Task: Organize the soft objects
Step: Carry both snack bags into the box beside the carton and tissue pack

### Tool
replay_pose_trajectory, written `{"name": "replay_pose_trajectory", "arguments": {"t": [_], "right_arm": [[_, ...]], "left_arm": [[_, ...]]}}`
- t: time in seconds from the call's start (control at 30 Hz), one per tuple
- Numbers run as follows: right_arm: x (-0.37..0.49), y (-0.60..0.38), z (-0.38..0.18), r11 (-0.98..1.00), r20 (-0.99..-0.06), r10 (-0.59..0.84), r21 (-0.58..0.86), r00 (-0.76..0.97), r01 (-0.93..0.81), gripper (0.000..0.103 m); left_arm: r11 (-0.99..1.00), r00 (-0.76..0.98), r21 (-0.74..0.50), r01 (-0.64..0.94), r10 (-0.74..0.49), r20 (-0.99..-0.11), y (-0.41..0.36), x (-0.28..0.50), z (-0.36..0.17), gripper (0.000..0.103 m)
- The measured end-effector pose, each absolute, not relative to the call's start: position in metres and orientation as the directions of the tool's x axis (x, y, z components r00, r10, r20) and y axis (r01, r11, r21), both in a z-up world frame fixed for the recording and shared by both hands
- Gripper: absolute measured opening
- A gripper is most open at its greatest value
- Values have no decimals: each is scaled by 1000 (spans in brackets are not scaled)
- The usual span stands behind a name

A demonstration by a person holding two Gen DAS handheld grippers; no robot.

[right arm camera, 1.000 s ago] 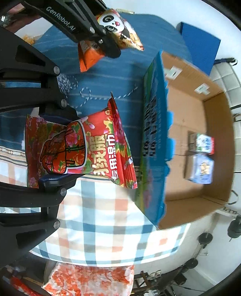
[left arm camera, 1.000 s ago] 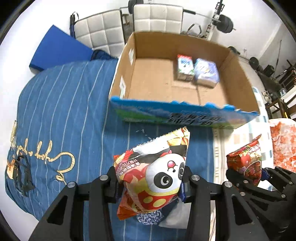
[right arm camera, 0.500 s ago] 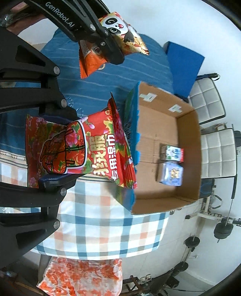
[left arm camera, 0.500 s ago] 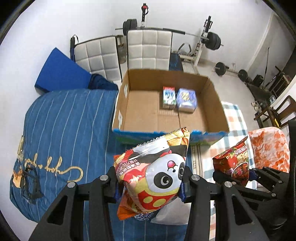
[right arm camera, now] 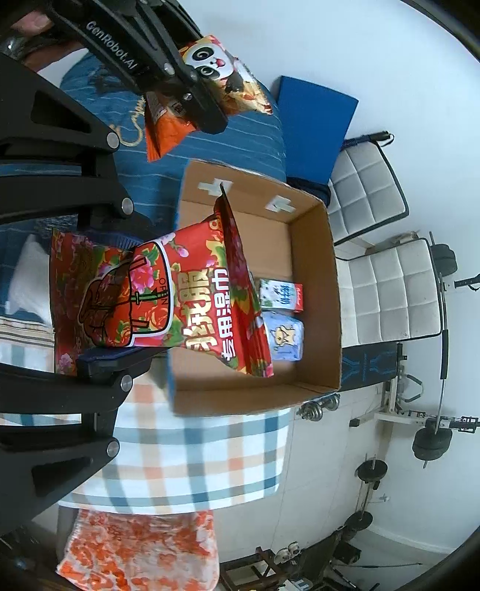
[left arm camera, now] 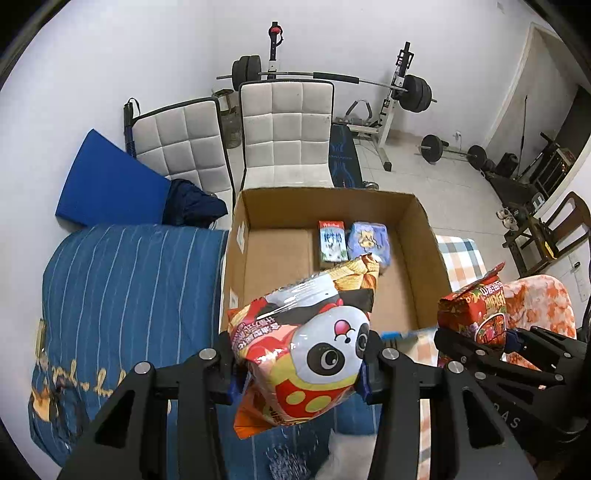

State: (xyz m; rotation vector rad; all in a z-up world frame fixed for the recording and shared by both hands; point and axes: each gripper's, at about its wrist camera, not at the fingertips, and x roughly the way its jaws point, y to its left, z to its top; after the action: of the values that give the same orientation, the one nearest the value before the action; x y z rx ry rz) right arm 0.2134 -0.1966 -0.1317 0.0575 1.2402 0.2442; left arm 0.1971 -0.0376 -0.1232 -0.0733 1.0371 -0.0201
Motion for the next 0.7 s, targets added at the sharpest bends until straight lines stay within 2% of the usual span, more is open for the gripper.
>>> {"name": "replay_pose_trajectory", "arguments": {"t": [0.33, 0.7], "right_arm": [[278, -186, -186, 980, -959, 181, 157, 217, -124, 45], [353, -192, -294, 994, -994, 105, 105, 10, -45, 45]], "left_arm": [[997, 448, -80, -5, -69, -891, -23, 273, -152, 42], [993, 207, -114, -21, -107, -972, -2, 382, -251, 42]]}}
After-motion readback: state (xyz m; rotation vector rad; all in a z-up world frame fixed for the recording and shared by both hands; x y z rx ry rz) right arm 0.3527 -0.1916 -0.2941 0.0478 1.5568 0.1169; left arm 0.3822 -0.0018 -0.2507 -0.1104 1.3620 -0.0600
